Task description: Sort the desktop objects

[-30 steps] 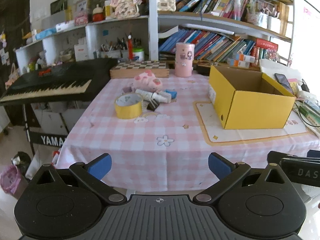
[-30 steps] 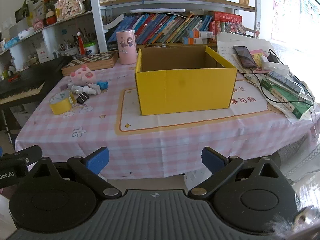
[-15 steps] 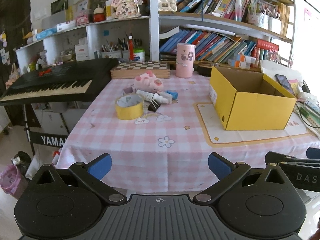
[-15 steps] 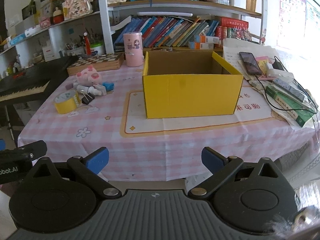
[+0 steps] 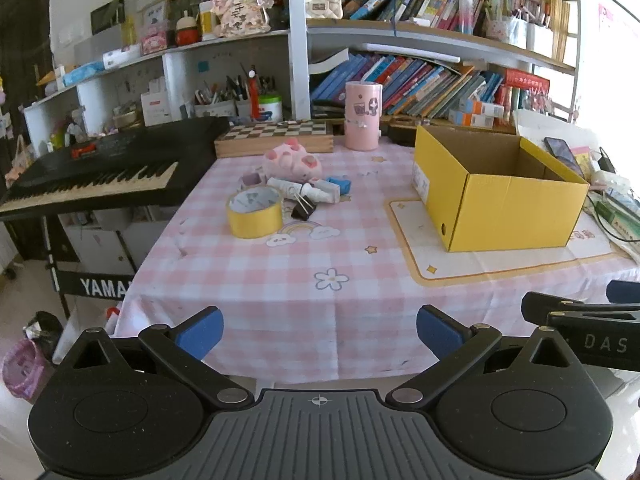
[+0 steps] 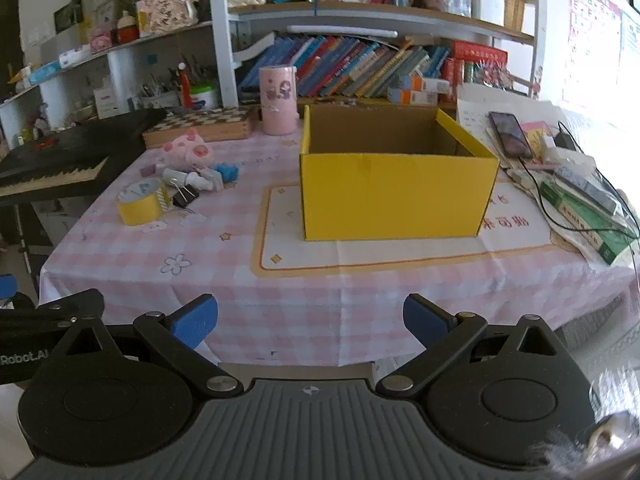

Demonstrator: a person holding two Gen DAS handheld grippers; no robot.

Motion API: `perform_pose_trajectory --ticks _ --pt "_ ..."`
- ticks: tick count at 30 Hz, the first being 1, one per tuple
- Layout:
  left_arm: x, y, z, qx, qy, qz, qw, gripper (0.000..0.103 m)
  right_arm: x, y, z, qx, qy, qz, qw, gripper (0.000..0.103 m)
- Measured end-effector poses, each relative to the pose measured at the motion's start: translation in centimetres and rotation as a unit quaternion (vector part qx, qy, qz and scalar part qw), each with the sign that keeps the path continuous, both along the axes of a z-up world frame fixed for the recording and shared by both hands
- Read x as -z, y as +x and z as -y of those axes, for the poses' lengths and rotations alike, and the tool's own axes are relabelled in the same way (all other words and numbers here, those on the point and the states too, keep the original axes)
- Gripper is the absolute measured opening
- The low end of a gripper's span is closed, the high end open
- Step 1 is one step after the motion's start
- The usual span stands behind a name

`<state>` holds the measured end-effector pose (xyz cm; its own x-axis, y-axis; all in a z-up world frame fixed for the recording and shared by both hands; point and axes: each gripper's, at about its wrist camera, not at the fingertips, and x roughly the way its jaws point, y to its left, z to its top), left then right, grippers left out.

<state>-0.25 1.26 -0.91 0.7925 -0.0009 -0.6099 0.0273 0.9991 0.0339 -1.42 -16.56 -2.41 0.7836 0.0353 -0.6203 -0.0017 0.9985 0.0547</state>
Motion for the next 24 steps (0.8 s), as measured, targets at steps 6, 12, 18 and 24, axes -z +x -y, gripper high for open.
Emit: perform_pose_trajectory --ticks 6,12,18,24 --pt "0.00 0.08 0.01 0.005 -0.002 -0.002 1.0000 0.103 0.35 0.23 0.31 0.009 0.007 -0.011 1.000 0.100" --pt "0.17 0.26 -0.11 -0.001 0.002 -0.006 1.0000 0.103 0.43 0.37 0.41 0.012 0.011 -0.018 1.000 0.100" --pt "0.26 0.27 -0.30 -0.004 0.002 -0.009 1.0000 0.103 0.40 0.42 0.24 0.009 0.009 -0.019 1.000 0.100" --pt "0.49 0.27 -0.67 -0.009 0.002 -0.012 0.9999 0.103 0.41 0.44 -0.14 0.004 0.006 -0.019 1.000 0.100"
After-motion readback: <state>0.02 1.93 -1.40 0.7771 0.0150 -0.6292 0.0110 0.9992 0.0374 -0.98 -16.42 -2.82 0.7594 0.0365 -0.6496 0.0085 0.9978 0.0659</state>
